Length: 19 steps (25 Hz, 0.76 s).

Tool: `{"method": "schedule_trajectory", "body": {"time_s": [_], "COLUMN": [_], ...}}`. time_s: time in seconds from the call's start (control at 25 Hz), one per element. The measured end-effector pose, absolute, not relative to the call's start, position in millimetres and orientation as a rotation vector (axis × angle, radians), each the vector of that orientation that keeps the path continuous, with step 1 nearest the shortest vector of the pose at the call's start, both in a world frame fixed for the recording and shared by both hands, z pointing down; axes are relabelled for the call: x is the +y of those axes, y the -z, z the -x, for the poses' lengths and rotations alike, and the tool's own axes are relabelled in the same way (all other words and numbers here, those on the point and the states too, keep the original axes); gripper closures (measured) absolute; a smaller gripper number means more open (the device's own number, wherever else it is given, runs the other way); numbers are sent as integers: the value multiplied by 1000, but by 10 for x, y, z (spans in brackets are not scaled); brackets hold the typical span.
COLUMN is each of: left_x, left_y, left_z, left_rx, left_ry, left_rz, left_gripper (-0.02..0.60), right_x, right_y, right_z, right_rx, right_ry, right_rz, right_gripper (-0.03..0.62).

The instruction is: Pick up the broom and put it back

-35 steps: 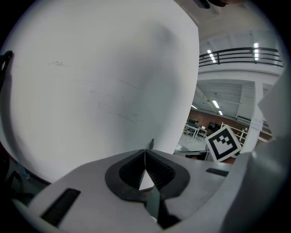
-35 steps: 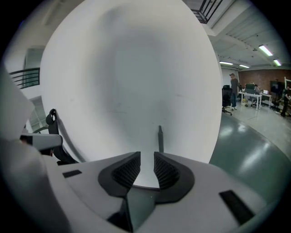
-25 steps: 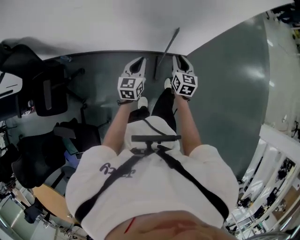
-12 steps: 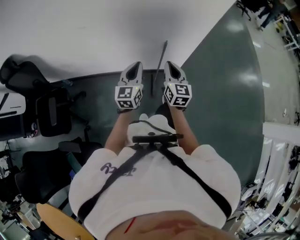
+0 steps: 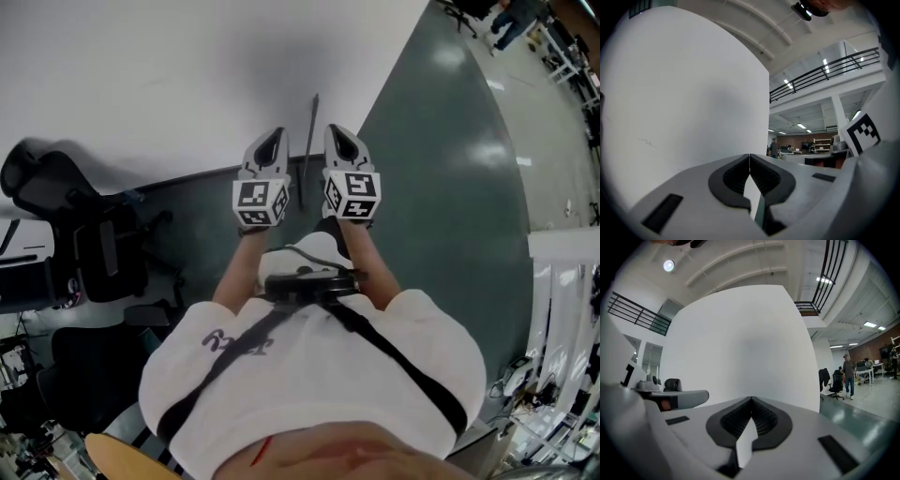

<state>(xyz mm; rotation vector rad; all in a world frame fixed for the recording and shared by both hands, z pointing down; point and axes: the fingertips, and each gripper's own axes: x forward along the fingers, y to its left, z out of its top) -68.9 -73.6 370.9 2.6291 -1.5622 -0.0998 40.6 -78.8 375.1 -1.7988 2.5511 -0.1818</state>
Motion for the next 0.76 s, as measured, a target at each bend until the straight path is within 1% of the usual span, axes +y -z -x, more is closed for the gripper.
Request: {"method": "schedule_trajectory", "body": {"time_s": [0.24, 0.76], "left_x": [-640, -525], "left_y": [-3689, -3726], "left_z": [553, 552], "left_rx": [-1527, -1478], "left_ry": [100, 111], "left_rz": [-2653, -2674], "left_gripper": [569, 569], "right_x": [-663, -482], "right_y": [-3647, -3704], "right_z": [-510, -501], "right_rx": [2526, 2508], "right_ry": [142, 144], "right_rz": [1819, 1852], "right_gripper": [588, 588]}}
